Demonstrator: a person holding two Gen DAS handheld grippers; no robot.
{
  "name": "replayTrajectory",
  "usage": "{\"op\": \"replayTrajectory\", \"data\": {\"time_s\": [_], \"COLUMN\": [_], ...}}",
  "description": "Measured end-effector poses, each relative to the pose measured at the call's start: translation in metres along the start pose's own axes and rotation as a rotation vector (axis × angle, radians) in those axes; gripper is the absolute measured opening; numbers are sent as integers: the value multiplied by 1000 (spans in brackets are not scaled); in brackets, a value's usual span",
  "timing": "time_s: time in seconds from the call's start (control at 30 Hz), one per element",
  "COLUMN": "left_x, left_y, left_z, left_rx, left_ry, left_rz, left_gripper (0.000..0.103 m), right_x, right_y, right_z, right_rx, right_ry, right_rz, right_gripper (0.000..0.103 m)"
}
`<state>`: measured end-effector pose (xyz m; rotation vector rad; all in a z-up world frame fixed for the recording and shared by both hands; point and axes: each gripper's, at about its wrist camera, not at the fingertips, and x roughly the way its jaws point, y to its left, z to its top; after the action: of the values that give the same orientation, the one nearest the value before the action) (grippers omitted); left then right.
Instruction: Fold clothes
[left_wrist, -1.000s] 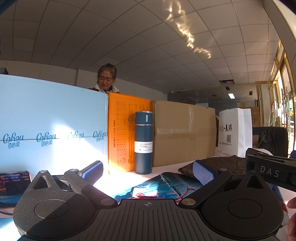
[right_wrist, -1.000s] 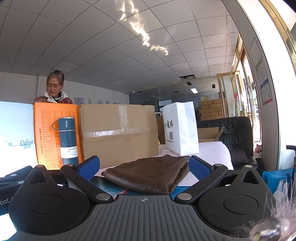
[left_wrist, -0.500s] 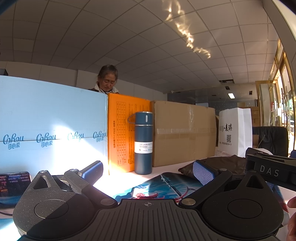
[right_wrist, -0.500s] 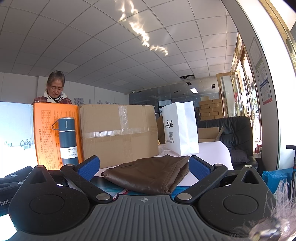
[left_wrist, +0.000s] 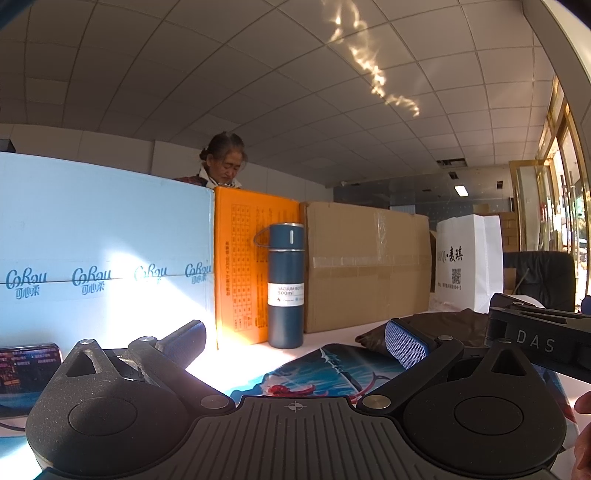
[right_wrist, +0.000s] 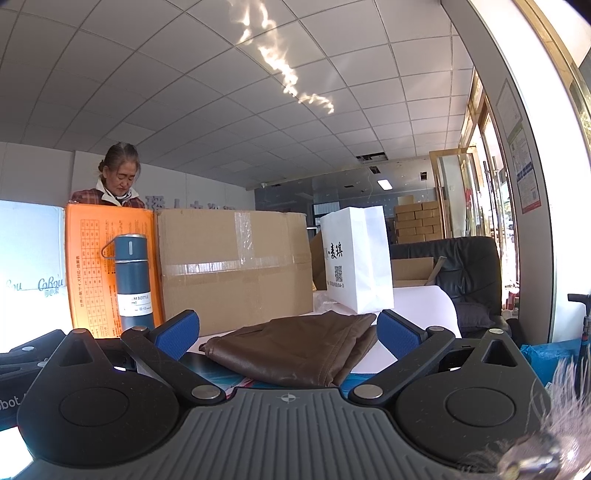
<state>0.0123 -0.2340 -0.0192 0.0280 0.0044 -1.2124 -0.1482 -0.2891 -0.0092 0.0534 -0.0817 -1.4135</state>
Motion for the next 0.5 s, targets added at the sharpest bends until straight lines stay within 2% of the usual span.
{"op": "replayTrajectory", "data": {"time_s": [0.5], "left_x": [-1], "left_y": [-2], "left_z": [0], "left_rx": [9], "left_ry": [-1], "left_rz": [6], "left_gripper": [103], "right_x": [-1], "right_y": [1], "right_z": [0], "right_rx": [-14], "right_ry": [-8], "right_rz": [-7], "right_gripper": [103]}}
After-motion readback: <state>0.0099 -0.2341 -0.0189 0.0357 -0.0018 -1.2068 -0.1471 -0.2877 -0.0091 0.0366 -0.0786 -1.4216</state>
